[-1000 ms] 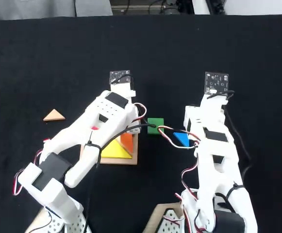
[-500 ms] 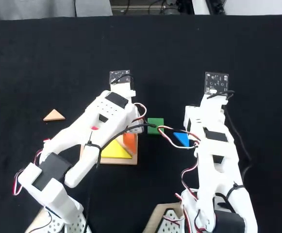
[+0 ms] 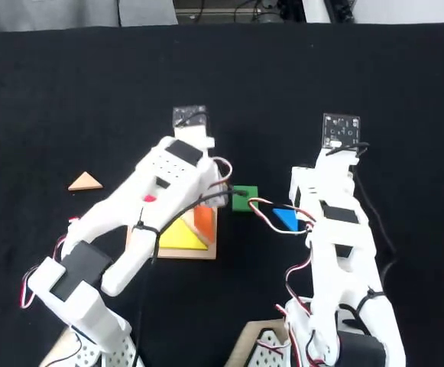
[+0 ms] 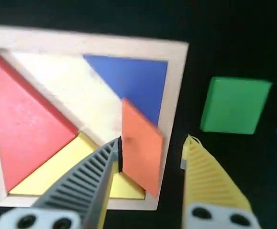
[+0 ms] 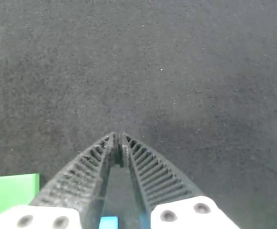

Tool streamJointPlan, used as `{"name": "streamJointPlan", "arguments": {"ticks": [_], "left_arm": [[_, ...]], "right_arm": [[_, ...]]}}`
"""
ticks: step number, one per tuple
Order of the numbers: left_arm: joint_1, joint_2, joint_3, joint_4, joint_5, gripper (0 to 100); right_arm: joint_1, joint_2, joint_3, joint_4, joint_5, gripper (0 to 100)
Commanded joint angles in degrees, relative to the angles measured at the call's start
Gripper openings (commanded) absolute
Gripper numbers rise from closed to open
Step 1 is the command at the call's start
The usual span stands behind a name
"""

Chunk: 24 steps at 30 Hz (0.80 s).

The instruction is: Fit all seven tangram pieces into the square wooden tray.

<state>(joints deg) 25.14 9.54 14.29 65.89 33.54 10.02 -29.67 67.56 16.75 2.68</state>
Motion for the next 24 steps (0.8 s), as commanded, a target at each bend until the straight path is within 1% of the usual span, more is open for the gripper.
{"name": "streamJointPlan", "arguments": {"ticks": [1, 4, 9, 18, 24], "left_arm": [[-2.2, -2.4, -5.2, -1.0, 0.2, 22], [-0.5, -1.2, -5.2, -3.9, 0.3, 22], [3.5, 3.1, -5.5, -6.2, 0.4, 22], [3.4, 6.0, -5.2, -5.7, 0.4, 22], [4.0, 6.0, -5.8, -2.6, 0.4, 22]], "right_arm": [[0.6, -2.2, -2.1, -1.1, 0.0, 1.1], [0.6, -2.1, -2.1, -1.0, 0.0, 1.1], [0.7, -2.1, -2.2, -0.8, 0.0, 1.1], [0.7, -2.2, -2.2, -0.8, 0.0, 1.1], [0.7, -2.2, -2.2, -0.8, 0.0, 1.1]]}}
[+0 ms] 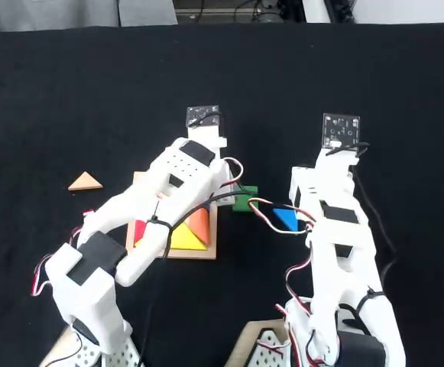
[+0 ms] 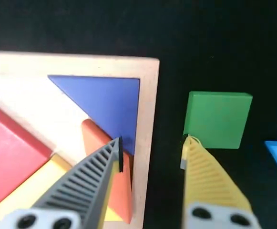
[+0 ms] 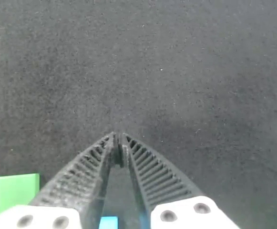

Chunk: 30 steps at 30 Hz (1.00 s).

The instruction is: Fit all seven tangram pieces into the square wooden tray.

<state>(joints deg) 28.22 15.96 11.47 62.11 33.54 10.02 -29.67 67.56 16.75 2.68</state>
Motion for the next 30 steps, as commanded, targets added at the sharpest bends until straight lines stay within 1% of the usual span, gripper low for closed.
{"name": "streamJointPlan", "arguments": {"ticks": [1, 4, 8, 11, 16, 18, 23, 30], "left_arm": [[0.9, -0.4, -3.0, 1.0, 0.3, 22], [-0.6, -0.5, -4.6, 2.3, 0.3, 22], [-6.8, -2.4, -9.7, 10.4, 0.2, 22], [-10.2, -1.9, -9.2, 10.5, 0.2, 22], [-8.3, 1.4, -5.4, 7.6, 0.2, 22], [-7.1, 1.8, -4.9, 7.9, 0.2, 22], [-3.6, 0.6, -4.8, 12.7, 0.4, 22], [-3.0, 0.3, -2.9, 13.0, 0.5, 22]], "right_arm": [[0.7, -2.2, -2.2, -0.8, 0.0, 1.1], [0.6, -2.2, -2.2, -0.8, 0.0, 1.1], [0.7, -2.2, -2.2, -0.8, 0.0, 1.1], [0.6, -2.2, -2.2, -0.8, 0.0, 1.1], [0.6, -2.2, -2.2, -0.8, 0.0, 1.1], [0.6, -2.2, -2.2, -0.8, 0.0, 1.1], [0.6, -2.2, -2.2, -0.8, 0.0, 1.1], [0.6, -2.2, -2.2, -0.8, 0.0, 1.1]]}}
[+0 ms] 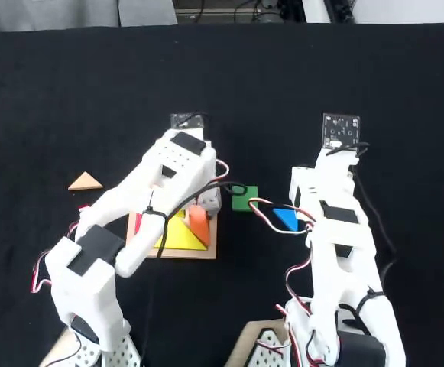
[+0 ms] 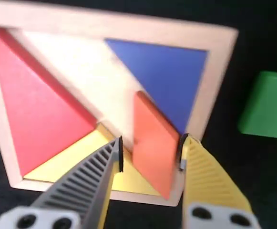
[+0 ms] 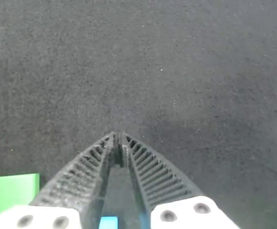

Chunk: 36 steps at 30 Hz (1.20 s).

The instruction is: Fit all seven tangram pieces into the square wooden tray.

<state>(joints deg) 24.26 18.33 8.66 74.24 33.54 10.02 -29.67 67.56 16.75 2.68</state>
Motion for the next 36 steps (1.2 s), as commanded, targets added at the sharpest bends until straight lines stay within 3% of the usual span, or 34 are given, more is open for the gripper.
{"name": "streamJointPlan", "arguments": {"ticks": [1, 12, 16, 26, 32, 36], "left_arm": [[1.1, -2.1, -0.1, 0.9, 0.5, 22], [0.1, -2.2, -0.4, 1.0, 0.3, 22], [0.0, -3.5, -2.9, 4.5, 0.2, 22], [-10.9, -5.6, -2.9, 1.7, -0.4, 22], [-8.1, -5.5, -1.8, 1.0, -3.1, 22], [-7.0, -5.5, 2.7, -4.5, -3.0, 22]], "right_arm": [[0.6, -2.2, -2.2, -0.8, 0.0, 1.1], [0.6, -2.2, -2.2, -0.8, 0.0, 1.1], [0.6, -2.2, -2.2, -0.8, 0.0, 1.1], [0.6, -2.2, -2.2, -0.8, 0.0, 1.1], [0.6, -2.2, -2.2, -0.8, 0.0, 1.1], [0.6, -2.1, -2.2, -0.8, 0.0, 1.1]]}}
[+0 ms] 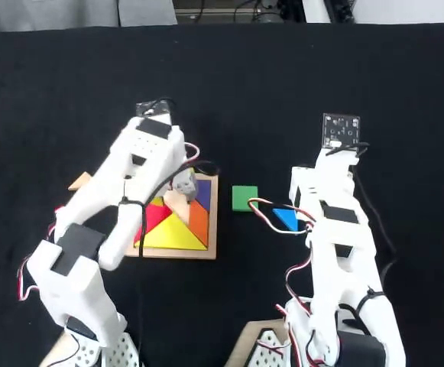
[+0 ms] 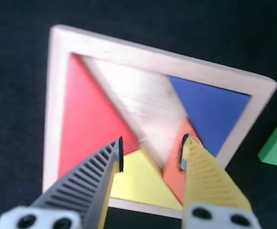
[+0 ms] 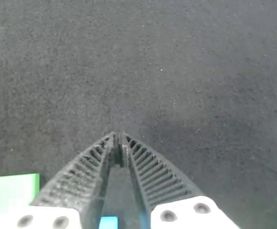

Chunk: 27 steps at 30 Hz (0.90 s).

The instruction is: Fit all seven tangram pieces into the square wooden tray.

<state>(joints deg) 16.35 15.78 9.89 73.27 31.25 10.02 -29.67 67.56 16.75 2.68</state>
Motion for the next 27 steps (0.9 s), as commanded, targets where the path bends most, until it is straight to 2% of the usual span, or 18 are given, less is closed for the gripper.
{"name": "streamJointPlan", "arguments": {"ticks": [1, 3, 8, 20, 24, 27], "left_arm": [[0.6, -2.9, 2.7, -5.4, -0.7, 22], [0.4, -3.3, 3.9, -7.2, -0.6, 22], [-0.6, -3.6, 3.8, -6.0, -0.4, 22], [4.7, -3.4, 4.9, -3.4, -0.6, 22], [4.3, -3.8, 4.2, -3.3, -0.6, 22], [3.9, -6.0, 1.5, 1.8, -0.7, 22]], "right_arm": [[0.6, -2.1, -2.2, -0.8, 0.0, 1.1], [0.6, -2.1, -2.2, -0.8, 0.0, 1.1], [0.6, -2.1, -2.2, -0.8, 0.0, 1.1], [0.6, -2.1, -2.2, -0.8, 0.0, 1.1], [0.6, -2.1, -2.2, -0.8, 0.0, 1.1], [0.6, -2.1, -2.2, -0.8, 0.0, 1.1]]}}
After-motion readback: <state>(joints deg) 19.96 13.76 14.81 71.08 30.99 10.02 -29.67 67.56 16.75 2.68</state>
